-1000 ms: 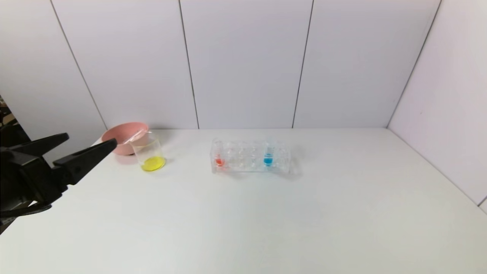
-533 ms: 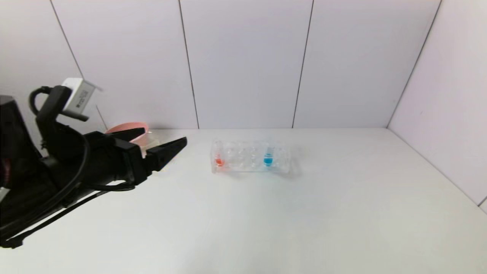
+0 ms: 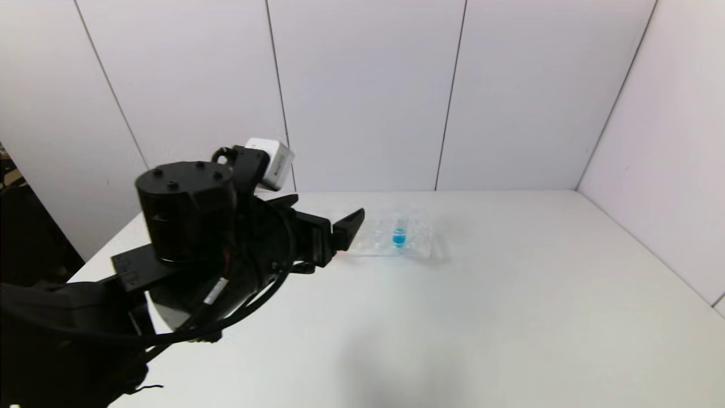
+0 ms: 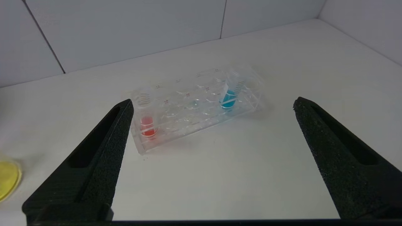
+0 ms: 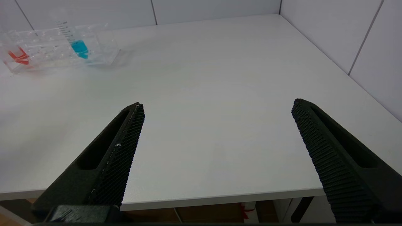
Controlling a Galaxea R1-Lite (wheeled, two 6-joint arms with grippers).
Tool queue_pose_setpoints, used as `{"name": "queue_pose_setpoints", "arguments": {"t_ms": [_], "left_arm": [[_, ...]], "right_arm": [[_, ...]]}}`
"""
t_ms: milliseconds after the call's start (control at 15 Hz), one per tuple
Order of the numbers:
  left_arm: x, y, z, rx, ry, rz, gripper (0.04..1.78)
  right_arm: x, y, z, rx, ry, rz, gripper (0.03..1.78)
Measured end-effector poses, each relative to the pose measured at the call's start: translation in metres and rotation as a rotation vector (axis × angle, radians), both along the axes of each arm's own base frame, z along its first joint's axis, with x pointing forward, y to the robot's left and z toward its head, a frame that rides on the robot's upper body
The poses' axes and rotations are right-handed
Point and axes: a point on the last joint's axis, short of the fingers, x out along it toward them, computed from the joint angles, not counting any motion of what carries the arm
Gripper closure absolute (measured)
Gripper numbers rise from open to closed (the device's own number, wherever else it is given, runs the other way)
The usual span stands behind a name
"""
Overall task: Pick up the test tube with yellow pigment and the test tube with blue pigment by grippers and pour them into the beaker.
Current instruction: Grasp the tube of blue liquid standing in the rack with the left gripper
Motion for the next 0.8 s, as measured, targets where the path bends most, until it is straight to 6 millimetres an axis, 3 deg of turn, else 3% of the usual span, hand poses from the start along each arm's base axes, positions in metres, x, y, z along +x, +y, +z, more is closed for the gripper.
{"name": "queue_pose_setpoints", "arguments": {"t_ms": [467, 800], "left_arm": [[0.035, -0.063, -0.038, 0.010, -0.010, 0.102, 0.04], [0.053, -0.092, -0.060, 0.015, -0.011, 0.126, 0.04]], "right_arm": [[0.000, 0.000, 0.000, 0.000, 0.000, 0.000, 0.10], [0.000, 0.000, 0.000, 0.000, 0.000, 0.000, 0.10]]}}
